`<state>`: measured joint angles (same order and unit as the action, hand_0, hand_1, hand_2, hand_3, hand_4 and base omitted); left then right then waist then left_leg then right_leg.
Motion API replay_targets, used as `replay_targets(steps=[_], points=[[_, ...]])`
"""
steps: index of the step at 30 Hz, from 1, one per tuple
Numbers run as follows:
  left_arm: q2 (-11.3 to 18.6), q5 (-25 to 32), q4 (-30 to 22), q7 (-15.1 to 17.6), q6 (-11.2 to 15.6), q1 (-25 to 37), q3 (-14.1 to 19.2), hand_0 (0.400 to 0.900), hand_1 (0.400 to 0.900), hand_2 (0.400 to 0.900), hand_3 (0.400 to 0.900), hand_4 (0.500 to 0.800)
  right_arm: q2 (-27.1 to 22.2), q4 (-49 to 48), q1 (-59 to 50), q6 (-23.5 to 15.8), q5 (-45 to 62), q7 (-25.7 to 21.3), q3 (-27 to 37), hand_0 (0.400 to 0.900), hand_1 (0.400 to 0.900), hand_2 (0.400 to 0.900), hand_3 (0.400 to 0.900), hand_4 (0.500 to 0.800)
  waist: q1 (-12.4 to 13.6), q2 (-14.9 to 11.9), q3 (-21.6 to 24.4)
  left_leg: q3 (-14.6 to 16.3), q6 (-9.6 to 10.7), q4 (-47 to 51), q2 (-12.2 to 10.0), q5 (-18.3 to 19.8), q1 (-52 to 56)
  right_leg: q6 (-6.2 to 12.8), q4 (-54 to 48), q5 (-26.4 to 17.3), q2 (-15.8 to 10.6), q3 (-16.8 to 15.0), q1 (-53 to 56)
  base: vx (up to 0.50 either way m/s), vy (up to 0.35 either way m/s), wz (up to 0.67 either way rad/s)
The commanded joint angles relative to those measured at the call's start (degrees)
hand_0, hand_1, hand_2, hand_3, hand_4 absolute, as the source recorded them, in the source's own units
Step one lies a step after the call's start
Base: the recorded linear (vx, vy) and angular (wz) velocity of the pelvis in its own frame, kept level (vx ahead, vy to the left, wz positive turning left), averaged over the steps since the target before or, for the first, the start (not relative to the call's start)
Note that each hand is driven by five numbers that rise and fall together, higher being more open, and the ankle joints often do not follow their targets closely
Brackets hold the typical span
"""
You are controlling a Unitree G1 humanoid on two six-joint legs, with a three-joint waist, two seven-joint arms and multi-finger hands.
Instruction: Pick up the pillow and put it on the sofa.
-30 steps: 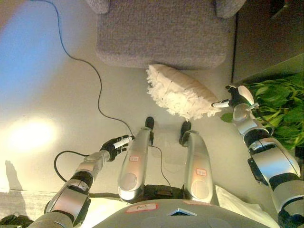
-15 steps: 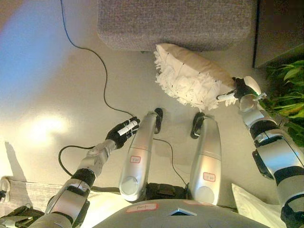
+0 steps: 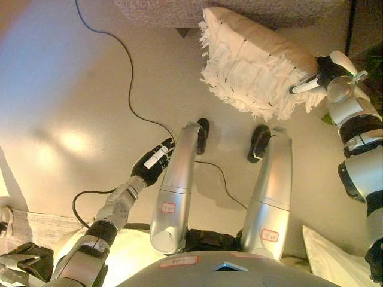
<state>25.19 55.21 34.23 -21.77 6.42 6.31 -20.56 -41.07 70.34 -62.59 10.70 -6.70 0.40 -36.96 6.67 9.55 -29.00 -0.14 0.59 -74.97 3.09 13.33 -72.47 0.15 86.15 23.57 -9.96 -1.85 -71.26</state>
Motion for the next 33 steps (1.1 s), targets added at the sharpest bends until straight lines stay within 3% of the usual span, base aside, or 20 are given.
replay_targets(steps=[1,6,8,10,12,20,26,31,33], points=[[1.82,6.02,-5.16,-1.46,3.59,-1.15,2.44,0.9,0.9,0.9,0.9,0.8,-4.74,-0.18,-8.14,0.15,-1.9,2.11,-5.75,0.9,0.9,0.9,0.9,0.8,1.85,3.02,-0.77,2.92,-6.29,-5.89,0.97,12.53,3.94,-5.73,1.23,5.11,-0.89,2.33,2.34,-0.07,-0.052,0.12],[2.96,9.51,-8.91,-1.01,4.3,-0.28,3.46,0.9,0.9,0.9,0.9,0.8,-4.85,1.31,-11.37,1.71,-1.63,6.58,-7.92,0.9,0.9,0.9,0.9,0.8,2.55,3.89,-0.8,2.91,-5.94,-8.42,1.45,12.88,0.81,-6.13,4.97,6.35,-0.95,1.13,-0.91,-0.07,-0.042,0.18],[3.32,9.84,-9.77,-1.49,4.05,-0.12,4.04,0.9,0.9,0.9,0.9,0.8,-4.69,1.81,-12.08,2.45,-0.74,6.89,-8.08,0.9,0.9,0.9,0.9,0.8,2.84,4.08,-0.8,2.76,-5.8,-9.1,1.7,12.9,0.06,-6.24,5.74,6.56,-0.93,0.85,-1.61,-0.04,-0.031,0.12],[3.62,9.89,-11.05,-1.86,3.0,-0.18,4.75,0.9,0.9,0.9,0.9,0.8,-4.49,1.88,-12.86,1.35,1.47,10.02,-8.14,0.9,0.9,0.9,0.9,0.8,3.3,4.25,-0.8,2.54,-5.72,-9.42,1.93,12.72,-0.55,-6.42,6.24,6.67,-0.99,0.88,-2.16,-0.03,-0.036,0.09],[3.91,9.82,-12.08,-1.81,2.48,-0.62,5.09,0.9,0.9,0.9,0.9,0.8,-4.82,1.25,-13.19,-0.61,1.02,13.32,-8.46,0.4,0.4,0.4,0.4,0.5,3.57,4.15,-0.8,2.3,-5.64,-9.43,2.12,12.51,-0.6,-6.51,6.19,6.59,-1.08,1.11,-2.11,-0.01,-0.053,0.09],[5.07,8.29,-15.36,-2.84,0.14,-5.57,7.07,0.9,0.9,0.9,0.9,0.8,-8.13,-1.38,-9.64,-3.05,4.27,7.33,-5.12,0.4,0.4,0.4,0.4,0.5,4.04,3.54,-0.8,2.1,-5.66,-10.53,2.35,11.75,0.15,-6.7,6.47,5.7,-0.88,2.38,-0.3,0.04,-0.036,-0.01],[5.3,6.32,-14.07,-3.56,-0.62,-7.8,6.22,0.9,0.9,0.9,0.9,0.8,-8.08,-3.31,-7.02,-7.33,4.76,5.3,-1.86,0.4,0.4,0.4,0.4,0.5,3.83,2.34,-0.71,1.62,-4.93,-6.13,1.46,10.83,6.15,-5.37,-0.68,3.3,-0.77,4.07,6.86,0.02,-0.026,-0.12],[4.02,4.27,-8.79,-4.17,0.66,-8.86,4.19,0.9,0.9,0.9,0.9,0.8,-6.94,-4.38,-4.39,-12.72,4.57,7.29,0.13,0.4,0.4,0.4,0.4,0.5,3.43,1.05,1.78,0.26,-3.21,3.3,1.15,7.71,13.58,-3.39,-12.12,-0.13,0.03,4.77,14.2,0.01,0.013,-0.18],[2.99,2.35,-4.68,-4.03,0.05,-9.38,4.01,0.9,0.9,0.9,0.9,0.8,-6.69,-6.26,-1.04,-14.41,4.4,8.46,0.99,0.4,0.4,0.4,0.4,0.5,3.18,0.21,3.8,-0.36,-2.65,11.83,0.97,5.38,20.74,-2.56,-19.9,-2.26,-0.31,5.5,20.26,0.09,0.062,-0.18]])
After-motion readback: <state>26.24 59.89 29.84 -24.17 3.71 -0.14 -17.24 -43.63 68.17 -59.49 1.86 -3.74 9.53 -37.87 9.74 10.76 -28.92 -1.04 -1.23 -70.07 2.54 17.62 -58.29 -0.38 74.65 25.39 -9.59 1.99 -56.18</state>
